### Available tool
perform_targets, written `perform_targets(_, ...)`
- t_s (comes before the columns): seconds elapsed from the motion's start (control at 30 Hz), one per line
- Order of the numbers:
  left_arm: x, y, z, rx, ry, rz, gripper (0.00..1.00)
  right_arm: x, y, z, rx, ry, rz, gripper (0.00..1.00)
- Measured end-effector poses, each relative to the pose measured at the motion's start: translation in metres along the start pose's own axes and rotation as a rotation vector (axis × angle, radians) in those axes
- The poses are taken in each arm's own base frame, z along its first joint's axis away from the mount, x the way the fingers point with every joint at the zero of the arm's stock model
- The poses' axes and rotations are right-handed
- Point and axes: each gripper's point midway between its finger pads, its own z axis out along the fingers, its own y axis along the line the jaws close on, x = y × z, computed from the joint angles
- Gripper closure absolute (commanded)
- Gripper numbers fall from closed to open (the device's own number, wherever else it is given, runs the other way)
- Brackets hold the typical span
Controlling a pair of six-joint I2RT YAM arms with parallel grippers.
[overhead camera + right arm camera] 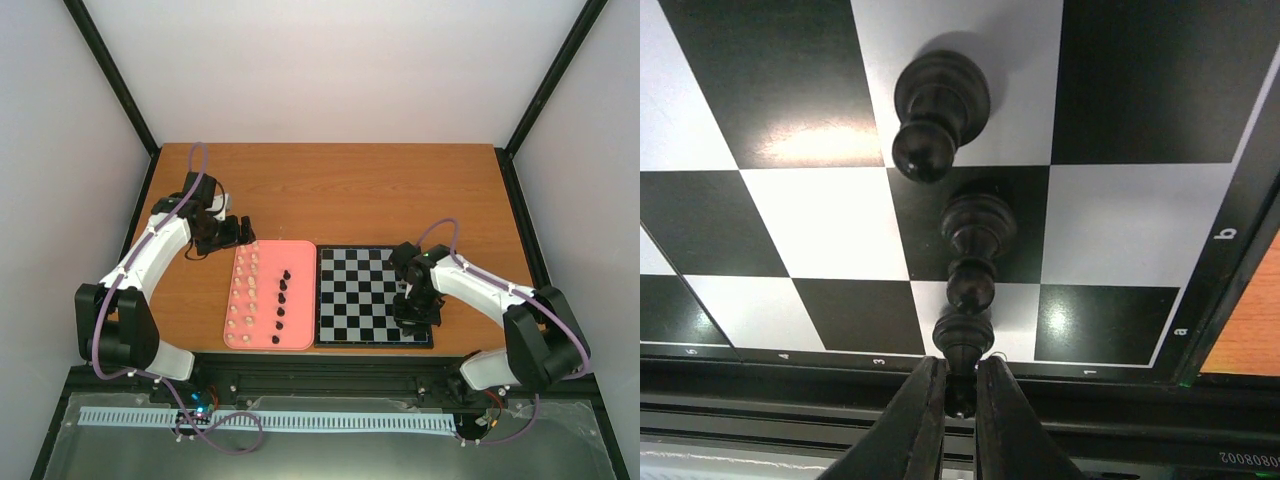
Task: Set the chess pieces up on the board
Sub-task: Place the chess piece on the chessboard.
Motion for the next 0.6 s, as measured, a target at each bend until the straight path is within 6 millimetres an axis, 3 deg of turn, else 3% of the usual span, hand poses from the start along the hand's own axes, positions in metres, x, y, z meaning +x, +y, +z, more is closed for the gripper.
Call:
perform_targets(0.43,0.0,0.0001,0.0,0.0,0.0,0.0,0.0,0.0018,-0.0006,-0.0021,-0.005,-0.007,-0.002,0.89)
perform_targets(0.6,0.0,0.0001,0.0,0.0,0.0,0.0,0.0,0.0019,-0.0008,-0.0019,-0.004,-0.006,-0.001,0.83)
